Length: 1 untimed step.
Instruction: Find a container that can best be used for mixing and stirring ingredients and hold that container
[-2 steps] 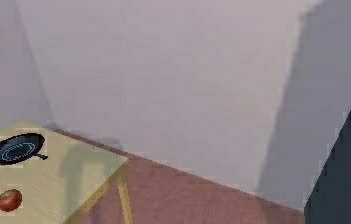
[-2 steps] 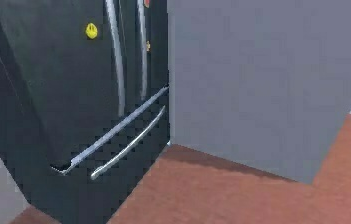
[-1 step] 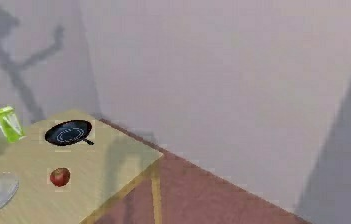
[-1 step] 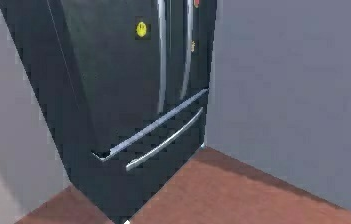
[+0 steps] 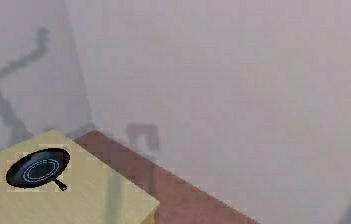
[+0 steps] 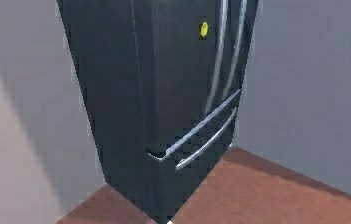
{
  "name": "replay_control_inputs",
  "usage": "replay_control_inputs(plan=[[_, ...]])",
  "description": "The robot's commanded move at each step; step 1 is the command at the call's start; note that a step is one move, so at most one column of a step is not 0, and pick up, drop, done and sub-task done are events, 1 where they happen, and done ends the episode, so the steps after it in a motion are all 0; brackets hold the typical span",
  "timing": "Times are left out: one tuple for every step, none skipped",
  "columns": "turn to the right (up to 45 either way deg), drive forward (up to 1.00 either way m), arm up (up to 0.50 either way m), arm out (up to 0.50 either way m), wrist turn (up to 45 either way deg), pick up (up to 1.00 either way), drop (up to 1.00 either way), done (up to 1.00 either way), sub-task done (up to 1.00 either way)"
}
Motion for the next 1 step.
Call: replay_control_inputs(plan=[[-45.0,0.0,0.0,0.0,0.0,0.0,0.0,0.0,0.0]])
